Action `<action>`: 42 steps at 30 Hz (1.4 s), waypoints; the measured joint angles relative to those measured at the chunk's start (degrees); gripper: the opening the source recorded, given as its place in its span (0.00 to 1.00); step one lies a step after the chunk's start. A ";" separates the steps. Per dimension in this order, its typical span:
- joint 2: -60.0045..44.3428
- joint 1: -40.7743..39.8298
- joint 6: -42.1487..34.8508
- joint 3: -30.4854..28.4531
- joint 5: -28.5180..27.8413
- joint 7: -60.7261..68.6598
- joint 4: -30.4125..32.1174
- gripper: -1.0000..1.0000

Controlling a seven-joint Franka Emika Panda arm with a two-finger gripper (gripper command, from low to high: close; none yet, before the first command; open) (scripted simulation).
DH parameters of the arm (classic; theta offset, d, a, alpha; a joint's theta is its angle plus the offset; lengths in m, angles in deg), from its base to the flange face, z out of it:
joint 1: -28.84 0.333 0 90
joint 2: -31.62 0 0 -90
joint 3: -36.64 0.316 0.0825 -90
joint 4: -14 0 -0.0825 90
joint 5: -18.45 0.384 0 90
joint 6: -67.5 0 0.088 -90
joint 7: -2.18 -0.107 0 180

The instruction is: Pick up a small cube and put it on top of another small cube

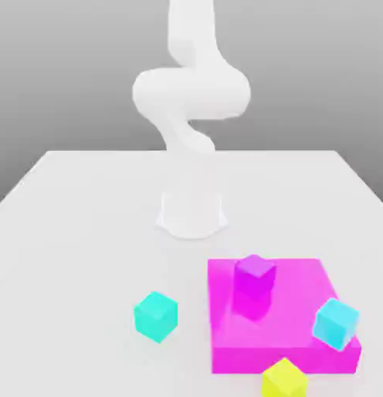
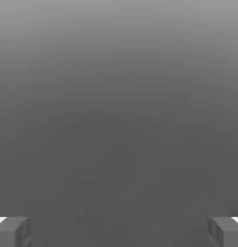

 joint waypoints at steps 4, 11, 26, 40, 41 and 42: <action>-8.35 -2.56 5.75 0.77 -0.45 -4.86 5.90 0.50; -22.83 -6.72 15.71 1.60 -1.02 -13.10 16.03 0.50; -55.23 -9.35 39.96 0.05 -1.03 -22.88 26.08 0.00; -42.90 -9.94 29.70 1.04 0.00 -22.15 28.10 0.00; -42.60 -9.77 28.25 1.70 -0.17 -22.22 27.02 0.00; -42.82 -8.87 26.88 2.56 -0.45 -22.35 25.52 0.00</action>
